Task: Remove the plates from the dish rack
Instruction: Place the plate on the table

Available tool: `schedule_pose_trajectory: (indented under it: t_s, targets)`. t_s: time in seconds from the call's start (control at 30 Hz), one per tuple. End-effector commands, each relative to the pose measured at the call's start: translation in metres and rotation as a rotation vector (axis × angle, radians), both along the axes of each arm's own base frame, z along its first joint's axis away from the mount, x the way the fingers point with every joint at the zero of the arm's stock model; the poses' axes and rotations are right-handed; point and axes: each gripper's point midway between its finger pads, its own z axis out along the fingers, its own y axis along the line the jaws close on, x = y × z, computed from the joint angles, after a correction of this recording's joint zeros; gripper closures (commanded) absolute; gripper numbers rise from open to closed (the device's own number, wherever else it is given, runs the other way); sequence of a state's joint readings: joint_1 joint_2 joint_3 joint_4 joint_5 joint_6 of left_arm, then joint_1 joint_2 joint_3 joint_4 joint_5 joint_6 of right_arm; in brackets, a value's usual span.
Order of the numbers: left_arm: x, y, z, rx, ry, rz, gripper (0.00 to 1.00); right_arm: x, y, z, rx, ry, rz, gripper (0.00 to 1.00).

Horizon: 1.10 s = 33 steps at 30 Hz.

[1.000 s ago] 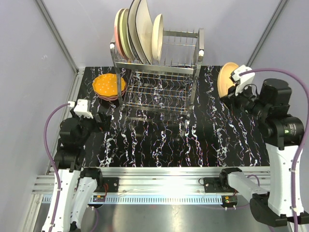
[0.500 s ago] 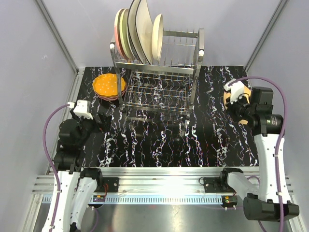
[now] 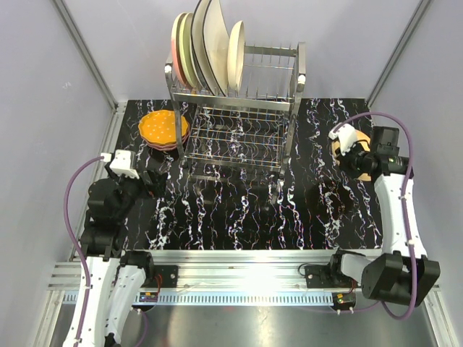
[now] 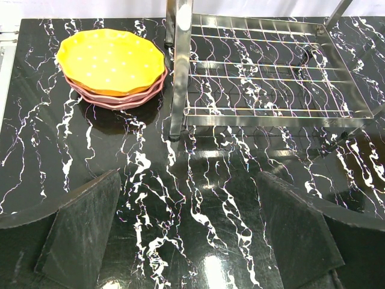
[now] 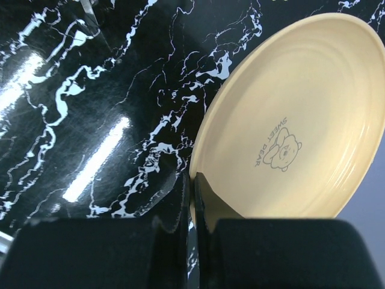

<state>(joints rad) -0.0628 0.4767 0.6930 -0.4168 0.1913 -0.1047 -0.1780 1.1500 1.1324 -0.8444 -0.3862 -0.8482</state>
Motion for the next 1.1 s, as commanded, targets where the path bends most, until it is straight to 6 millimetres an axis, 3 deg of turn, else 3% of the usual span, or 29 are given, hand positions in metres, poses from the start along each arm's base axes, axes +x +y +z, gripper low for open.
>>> schedule_pose_trajectory:
  t_s: [0.0, 0.17, 0.53, 0.63, 1.07]
  targets:
    - [0.001, -0.005, 0.012, -0.002, -0.053, -0.026, 0.01, 0.030, -0.004, 0.009, -0.073, -0.107, 0.105, 1.00]
    - [0.001, -0.004, 0.012, -0.002, -0.051, -0.024, 0.01, 0.050, -0.019, -0.018, -0.174, -0.068, 0.155, 1.00]
    - [0.002, -0.004, 0.010, -0.001, -0.045, -0.023, 0.01, 0.099, -0.035, -0.049, -0.278, -0.039, 0.256, 1.00]
    - [0.003, -0.004, 0.010, -0.001, -0.043, -0.020, 0.01, 0.115, -0.038, -0.070, -0.291, -0.002, 0.283, 1.00]
    - [0.005, -0.002, 0.006, 0.005, -0.026, -0.013, 0.01, 0.194, -0.049, -0.112, -0.388, -0.088, 0.229, 0.99]
